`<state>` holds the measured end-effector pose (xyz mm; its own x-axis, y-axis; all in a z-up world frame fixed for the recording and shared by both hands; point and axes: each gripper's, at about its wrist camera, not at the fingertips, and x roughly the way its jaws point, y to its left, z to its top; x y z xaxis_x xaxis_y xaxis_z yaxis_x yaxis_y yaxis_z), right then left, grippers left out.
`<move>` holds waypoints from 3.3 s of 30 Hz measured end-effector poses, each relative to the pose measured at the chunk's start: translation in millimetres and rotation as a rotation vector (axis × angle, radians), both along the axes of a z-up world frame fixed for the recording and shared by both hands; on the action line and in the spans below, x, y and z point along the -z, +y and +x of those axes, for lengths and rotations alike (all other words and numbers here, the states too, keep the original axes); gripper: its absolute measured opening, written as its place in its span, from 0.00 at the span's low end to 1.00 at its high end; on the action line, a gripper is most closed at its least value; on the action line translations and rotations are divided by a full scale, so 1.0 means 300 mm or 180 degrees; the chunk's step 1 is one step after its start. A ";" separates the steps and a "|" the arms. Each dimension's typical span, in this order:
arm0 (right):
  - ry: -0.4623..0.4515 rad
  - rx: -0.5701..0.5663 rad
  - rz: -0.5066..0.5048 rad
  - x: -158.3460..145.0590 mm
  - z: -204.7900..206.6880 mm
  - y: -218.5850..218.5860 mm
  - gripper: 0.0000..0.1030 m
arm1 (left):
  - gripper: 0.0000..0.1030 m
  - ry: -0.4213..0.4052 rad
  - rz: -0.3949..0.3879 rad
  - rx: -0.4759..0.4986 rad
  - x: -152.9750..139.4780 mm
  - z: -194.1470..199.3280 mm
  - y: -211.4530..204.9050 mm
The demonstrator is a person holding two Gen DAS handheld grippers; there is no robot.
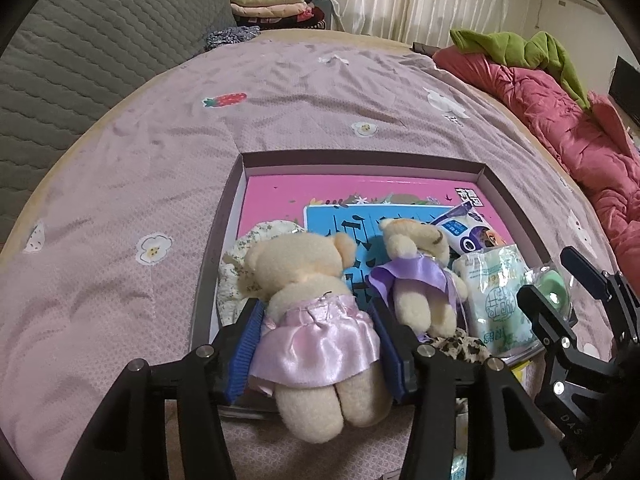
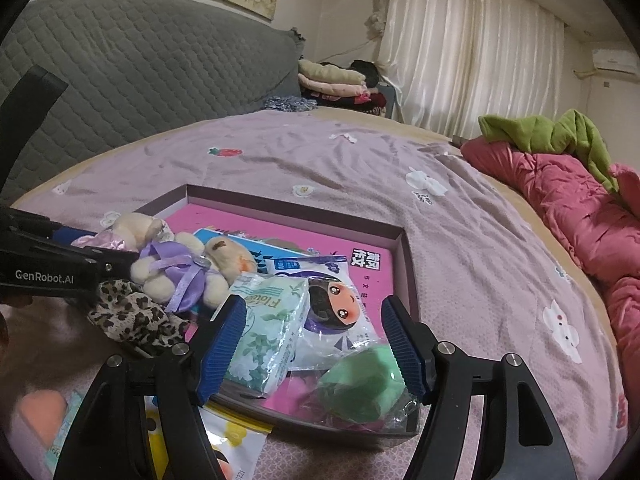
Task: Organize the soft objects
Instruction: 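Open the left tool to release the pink-dressed bear in the tray, then withdraw both open tools from the tray back over the bedspread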
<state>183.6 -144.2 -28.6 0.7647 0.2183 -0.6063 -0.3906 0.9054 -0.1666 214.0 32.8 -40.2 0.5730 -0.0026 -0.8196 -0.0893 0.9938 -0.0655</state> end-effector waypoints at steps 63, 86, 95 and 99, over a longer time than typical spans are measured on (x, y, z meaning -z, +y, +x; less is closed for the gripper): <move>-0.0199 -0.0097 0.0037 -0.046 -0.048 0.000 0.71 | 0.52 -0.0022 -0.0037 -0.0127 -0.027 -0.106 0.059; -0.0353 -0.0006 0.0115 -0.124 -0.190 -0.065 0.73 | 0.52 -0.0226 -0.0155 -0.0043 -0.143 -0.225 0.028; -0.0231 0.0032 0.0114 -0.123 -0.263 -0.061 0.73 | 0.52 -0.0194 -0.0186 -0.0009 -0.146 -0.294 0.025; -0.0184 0.0032 0.0108 -0.122 -0.306 -0.060 0.73 | 0.52 -0.0211 -0.0197 0.0001 -0.157 -0.326 0.029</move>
<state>91.9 -162.1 7.9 0.8005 0.2300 -0.5535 -0.3720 0.9147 -0.1579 116.3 41.6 6.8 0.6260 -0.0523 -0.7781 -0.0824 0.9877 -0.1327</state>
